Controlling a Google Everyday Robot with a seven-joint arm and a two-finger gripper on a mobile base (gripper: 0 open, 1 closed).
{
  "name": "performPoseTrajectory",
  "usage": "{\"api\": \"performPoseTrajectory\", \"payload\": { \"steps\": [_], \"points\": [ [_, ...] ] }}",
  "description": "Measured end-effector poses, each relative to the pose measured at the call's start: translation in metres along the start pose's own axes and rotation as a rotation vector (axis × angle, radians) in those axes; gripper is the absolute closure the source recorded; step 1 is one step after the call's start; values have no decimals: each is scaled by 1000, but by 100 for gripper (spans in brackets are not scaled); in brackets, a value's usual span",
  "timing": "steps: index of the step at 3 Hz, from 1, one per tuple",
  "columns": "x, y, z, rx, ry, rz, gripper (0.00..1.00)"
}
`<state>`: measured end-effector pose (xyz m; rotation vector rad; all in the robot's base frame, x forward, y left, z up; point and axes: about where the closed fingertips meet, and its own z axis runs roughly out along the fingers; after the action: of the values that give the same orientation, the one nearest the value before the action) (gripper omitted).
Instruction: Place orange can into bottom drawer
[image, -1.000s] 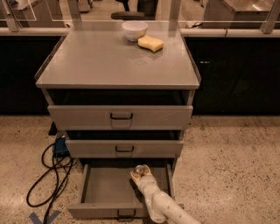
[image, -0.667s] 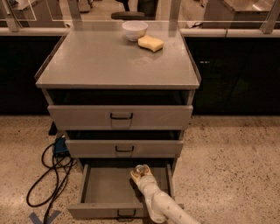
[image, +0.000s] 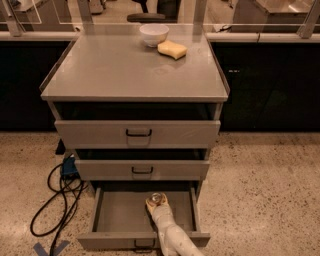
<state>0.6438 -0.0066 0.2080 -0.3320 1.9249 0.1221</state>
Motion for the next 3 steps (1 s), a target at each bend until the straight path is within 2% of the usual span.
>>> {"api": "performPoseTrajectory", "payload": {
  "steps": [1,3],
  "points": [
    [0,0,0,0,0,0,100],
    [23,8,13,-12,42,47,100]
  ]
}}
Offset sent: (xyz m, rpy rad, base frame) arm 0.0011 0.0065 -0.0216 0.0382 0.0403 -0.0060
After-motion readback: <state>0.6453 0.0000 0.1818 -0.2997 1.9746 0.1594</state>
